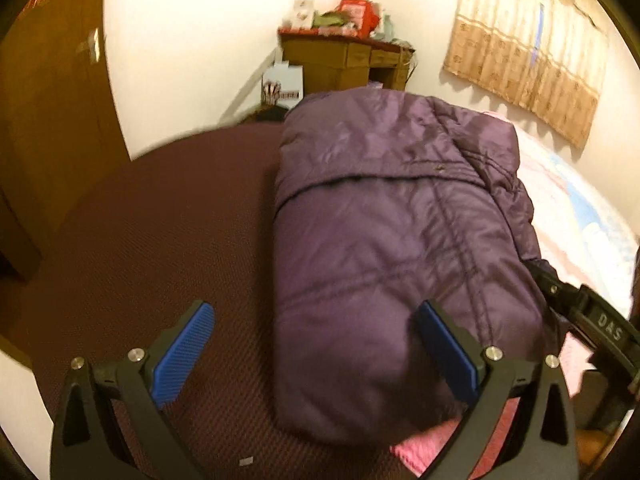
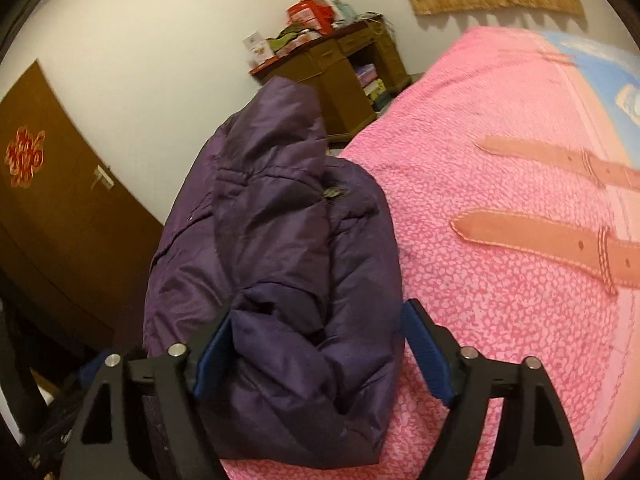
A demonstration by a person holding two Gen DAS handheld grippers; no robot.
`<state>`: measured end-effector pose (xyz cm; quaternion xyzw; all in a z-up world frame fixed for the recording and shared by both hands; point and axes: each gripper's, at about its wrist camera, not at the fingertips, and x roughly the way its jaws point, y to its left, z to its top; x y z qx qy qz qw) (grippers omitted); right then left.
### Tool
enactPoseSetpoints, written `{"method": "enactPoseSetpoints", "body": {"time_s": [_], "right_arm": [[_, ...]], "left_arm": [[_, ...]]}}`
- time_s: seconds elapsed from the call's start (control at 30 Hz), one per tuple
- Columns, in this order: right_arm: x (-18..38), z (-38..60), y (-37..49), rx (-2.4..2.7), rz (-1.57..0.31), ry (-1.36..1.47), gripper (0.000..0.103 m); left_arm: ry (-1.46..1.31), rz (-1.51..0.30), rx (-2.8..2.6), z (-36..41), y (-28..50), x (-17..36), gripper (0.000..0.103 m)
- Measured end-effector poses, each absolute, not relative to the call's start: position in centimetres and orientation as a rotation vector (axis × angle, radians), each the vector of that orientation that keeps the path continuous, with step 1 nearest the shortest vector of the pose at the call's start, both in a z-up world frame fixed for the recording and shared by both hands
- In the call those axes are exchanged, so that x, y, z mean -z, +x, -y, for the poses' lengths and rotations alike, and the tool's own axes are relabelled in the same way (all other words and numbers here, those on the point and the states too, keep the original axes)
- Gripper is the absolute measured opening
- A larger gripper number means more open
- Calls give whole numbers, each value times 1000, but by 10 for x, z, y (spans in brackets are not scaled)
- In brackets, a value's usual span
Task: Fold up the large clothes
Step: 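Lower the jacket onto the chair seat and open both grippers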
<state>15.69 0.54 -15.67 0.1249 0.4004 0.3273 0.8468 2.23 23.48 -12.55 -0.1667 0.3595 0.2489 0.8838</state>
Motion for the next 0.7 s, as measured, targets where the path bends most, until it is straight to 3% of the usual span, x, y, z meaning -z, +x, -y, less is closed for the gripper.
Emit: {"method": "enactPoseSetpoints", "body": {"time_s": [0.13,0.4,0.7], "right_arm": [[155,5,146,-675,-820,321,81],[140,25,98,-623,-719,175,81],[147,50,73,-567,-793,86,82]], "left_arm": [[-366,-767,-515,-233,24,131,103],[-235,-764,-602,-203,26,132,103],[-297,-863,-584,-168,18,138,103]]}}
